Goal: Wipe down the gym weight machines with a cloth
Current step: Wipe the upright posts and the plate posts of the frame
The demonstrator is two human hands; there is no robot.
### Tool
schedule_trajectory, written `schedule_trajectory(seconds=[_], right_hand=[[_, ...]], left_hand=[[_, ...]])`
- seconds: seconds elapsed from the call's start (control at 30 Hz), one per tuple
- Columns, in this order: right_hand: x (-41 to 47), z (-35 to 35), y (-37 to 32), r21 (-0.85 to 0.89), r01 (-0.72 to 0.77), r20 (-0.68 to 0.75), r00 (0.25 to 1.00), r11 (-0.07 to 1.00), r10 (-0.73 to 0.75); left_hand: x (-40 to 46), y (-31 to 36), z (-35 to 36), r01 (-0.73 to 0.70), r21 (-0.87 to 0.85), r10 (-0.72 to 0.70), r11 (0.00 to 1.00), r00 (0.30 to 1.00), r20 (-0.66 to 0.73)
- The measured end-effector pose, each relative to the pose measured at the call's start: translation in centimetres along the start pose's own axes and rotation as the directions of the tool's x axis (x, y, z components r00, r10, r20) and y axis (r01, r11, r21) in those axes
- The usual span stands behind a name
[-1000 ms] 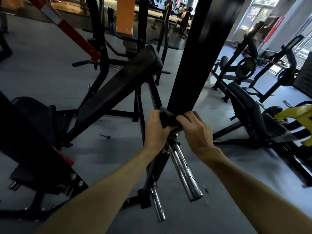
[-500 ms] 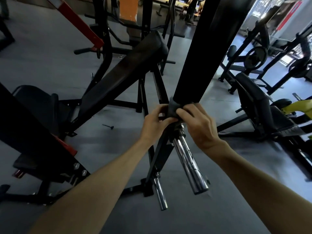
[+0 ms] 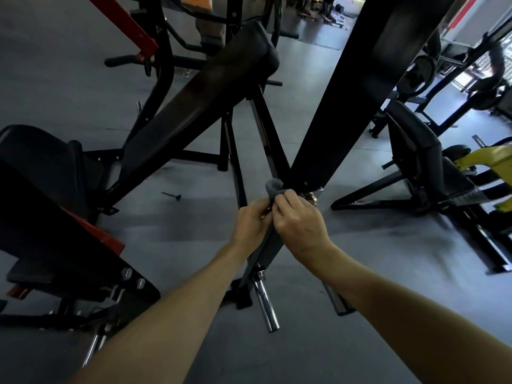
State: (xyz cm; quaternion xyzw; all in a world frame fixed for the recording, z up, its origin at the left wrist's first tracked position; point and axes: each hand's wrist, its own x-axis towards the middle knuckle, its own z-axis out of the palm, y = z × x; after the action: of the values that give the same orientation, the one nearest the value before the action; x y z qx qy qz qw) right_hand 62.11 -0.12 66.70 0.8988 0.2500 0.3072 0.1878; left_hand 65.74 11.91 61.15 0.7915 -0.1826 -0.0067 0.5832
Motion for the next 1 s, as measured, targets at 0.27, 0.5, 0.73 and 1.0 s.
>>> schedule_trajectory(seconds=[0.27, 0.5, 0.73, 1.0], right_hand=[[1.2, -2.8, 1.6, -0.012, 0.088, 0.106, 0.991, 0.996, -0.086], [3.7, -9.1, 6.4, -0.066, 0.048, -0.027, 0.998, 0.997, -0.050], [5.8, -13.5, 9.7, 0.005, -0.104, -0.097, 0.990, 0.995, 0.104], [3.8, -13.5, 9.9, 0.314, -0.353, 0.035, 0.932, 0.882, 0.361]], left_hand=[[0.7, 2.3, -1.1, -0.054, -0.053, 0.055, 0.997, 0.998, 0.017], [2.1, 10.6, -2.6, -0.102, 0.051, 0.109, 0.993, 0.981, -0.161], [3.8, 17.5, -4.1, -0.121, 0.207, 0.179, 0.971, 0.941, -0.288], [3.8, 17.0, -3.3, -0.033, 0.256, 0.100, 0.966, 0.962, -0.254]])
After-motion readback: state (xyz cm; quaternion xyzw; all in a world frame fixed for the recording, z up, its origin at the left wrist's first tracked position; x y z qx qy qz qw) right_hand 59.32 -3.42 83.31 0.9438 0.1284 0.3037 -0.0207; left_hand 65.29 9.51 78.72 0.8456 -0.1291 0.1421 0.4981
